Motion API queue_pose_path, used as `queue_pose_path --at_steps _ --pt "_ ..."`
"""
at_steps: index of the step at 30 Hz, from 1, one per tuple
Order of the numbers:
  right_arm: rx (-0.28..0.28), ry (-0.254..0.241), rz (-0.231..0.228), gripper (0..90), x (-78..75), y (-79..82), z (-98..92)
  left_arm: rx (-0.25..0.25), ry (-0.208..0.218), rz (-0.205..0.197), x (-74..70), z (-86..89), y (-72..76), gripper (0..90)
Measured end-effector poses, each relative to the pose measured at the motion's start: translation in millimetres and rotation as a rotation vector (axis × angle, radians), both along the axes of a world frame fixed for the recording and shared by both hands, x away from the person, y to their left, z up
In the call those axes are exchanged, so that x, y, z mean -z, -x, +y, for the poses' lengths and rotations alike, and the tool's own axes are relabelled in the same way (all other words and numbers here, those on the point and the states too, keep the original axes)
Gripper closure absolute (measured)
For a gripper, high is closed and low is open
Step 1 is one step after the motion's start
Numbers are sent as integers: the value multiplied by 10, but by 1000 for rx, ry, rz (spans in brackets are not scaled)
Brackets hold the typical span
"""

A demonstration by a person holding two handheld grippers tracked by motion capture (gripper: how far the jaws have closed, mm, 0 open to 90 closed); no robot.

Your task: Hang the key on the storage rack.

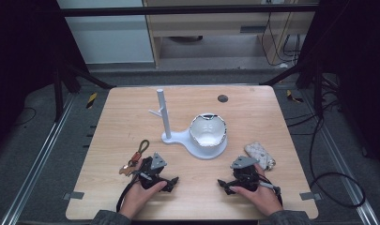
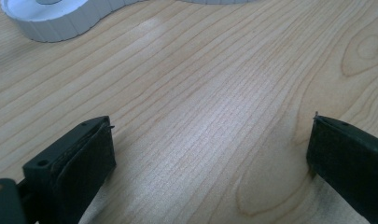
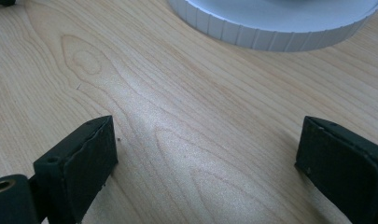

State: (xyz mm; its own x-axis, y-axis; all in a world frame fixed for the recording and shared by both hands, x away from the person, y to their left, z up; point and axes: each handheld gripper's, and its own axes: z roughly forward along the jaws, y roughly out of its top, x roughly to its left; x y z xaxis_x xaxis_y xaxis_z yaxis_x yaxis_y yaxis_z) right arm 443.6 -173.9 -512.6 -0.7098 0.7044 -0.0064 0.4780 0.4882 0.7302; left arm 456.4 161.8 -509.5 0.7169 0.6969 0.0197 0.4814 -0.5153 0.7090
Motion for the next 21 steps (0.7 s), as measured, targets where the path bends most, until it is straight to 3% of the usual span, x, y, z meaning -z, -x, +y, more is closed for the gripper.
queue_pose_path --at_steps 7,10,15,18,21 --pt "1 0 0 51 0 1 0 -1 17 24 -45 67 10 47" --pt "2 0 0 51 0 1 0 -15 -23 19 -140 129 4 46" --pt "1 1 0 51 0 1 -1 -68 -52 3 -322 259 -84 74" --pt "1 0 0 51 0 1 0 -92 -70 10 -401 327 -138 80" --pt "3 -1 1 51 0 4 1 -127 -120 21 -562 462 -234 91"
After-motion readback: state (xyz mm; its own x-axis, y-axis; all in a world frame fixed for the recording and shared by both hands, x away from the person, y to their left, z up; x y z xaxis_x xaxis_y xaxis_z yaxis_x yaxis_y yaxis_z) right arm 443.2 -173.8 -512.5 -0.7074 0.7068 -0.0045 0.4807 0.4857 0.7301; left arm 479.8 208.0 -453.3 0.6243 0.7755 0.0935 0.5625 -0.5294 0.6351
